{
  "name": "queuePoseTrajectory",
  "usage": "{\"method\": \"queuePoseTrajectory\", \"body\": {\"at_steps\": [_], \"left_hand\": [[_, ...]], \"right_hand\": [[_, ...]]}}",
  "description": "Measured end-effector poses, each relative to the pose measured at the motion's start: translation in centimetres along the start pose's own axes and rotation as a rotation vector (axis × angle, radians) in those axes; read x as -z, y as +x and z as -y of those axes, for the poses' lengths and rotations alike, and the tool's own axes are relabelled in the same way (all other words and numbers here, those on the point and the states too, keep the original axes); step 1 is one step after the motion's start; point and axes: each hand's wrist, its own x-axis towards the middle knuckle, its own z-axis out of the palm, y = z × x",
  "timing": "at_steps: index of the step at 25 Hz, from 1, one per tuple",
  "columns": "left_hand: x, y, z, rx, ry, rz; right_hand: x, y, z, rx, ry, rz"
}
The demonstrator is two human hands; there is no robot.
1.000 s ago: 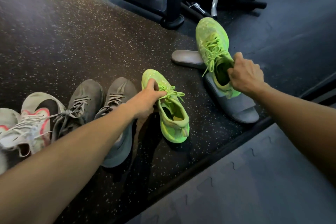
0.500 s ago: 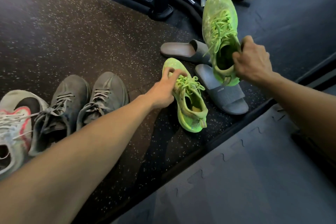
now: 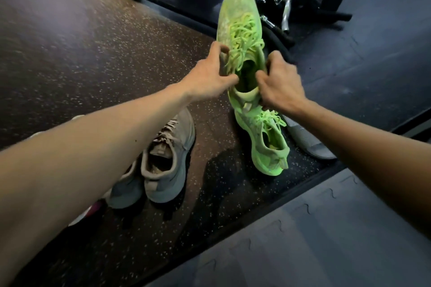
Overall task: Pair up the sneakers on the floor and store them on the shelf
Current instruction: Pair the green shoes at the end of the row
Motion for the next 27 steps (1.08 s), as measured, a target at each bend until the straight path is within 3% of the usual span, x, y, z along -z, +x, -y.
{"method": "queuePoseTrajectory", "body": {"at_steps": [4,7,10,13,16,27], "left_hand": [[-0.1,-1.6,0.1,0.097,0.21,-0.152],[-0.8,-3.2,0.9,0.12,0.309,-0.197],[-1.5,-5.1,3.3,0.187,0.34,-0.124],[-2.9,-6.5,6.2,0.215,0.375,-0.029],[-4.4,-7.4,7.7,0.253,0.387,0.072],[-7.3,-6.9,8.1,0.323,0.518,0.192]], "right_hand": [[-1.8,-1.4,1.5,0.099,0.179,0.063],[-2.5,-2.1,0.9,0.044,0.239,0.111],[-2.8,-2.1,-2.8,-0.094,-0.019,0.164],[-3.4,-2.8,-6.6,-0.209,-0.333,0.345],[-4.3,-3.9,-8.2,-0.332,-0.311,0.537],[-6.9,-4.8,-9.1,-0.379,-0.219,0.435]]}}
